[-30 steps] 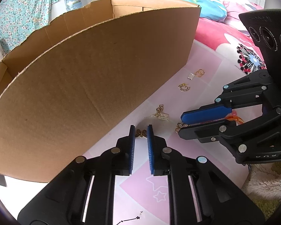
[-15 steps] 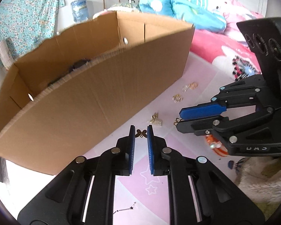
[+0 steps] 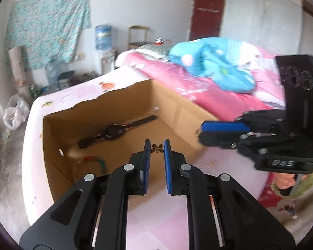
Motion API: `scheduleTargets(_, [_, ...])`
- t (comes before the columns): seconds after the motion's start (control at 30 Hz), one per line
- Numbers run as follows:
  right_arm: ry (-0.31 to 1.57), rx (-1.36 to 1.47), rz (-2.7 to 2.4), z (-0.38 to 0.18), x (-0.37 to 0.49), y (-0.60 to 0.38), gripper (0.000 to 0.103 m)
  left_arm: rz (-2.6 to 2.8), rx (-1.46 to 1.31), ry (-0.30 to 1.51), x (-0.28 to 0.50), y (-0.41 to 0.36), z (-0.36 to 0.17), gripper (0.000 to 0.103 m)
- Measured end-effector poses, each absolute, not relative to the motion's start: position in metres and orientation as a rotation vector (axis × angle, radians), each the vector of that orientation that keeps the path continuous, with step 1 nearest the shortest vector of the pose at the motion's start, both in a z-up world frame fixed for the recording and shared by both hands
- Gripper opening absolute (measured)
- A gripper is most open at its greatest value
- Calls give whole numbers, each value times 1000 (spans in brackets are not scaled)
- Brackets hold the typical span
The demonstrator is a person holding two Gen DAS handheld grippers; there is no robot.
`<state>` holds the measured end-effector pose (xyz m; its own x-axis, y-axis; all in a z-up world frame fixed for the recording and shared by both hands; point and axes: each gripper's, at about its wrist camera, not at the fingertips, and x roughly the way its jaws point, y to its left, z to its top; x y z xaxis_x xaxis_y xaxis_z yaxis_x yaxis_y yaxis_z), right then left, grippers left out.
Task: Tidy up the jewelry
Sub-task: 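Carry the butterfly charm over the box with the left gripper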
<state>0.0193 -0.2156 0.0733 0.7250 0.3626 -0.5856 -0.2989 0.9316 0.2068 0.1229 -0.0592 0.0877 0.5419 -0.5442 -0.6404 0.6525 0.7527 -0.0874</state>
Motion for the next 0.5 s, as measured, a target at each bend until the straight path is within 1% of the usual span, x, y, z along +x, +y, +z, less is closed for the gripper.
scheduleTargets(0.1, [726,135,380,71,59,-218,16,-658,152,788,160,-60,77,12])
scheduleTargets(0.3, [963,187,361,40,145,-211,16,-586,133,983,226,-70,45,12])
scheduleTargets(0.5, [1076,194,329,14,181,-207,16,-545,84,1084,246,-72,28,12])
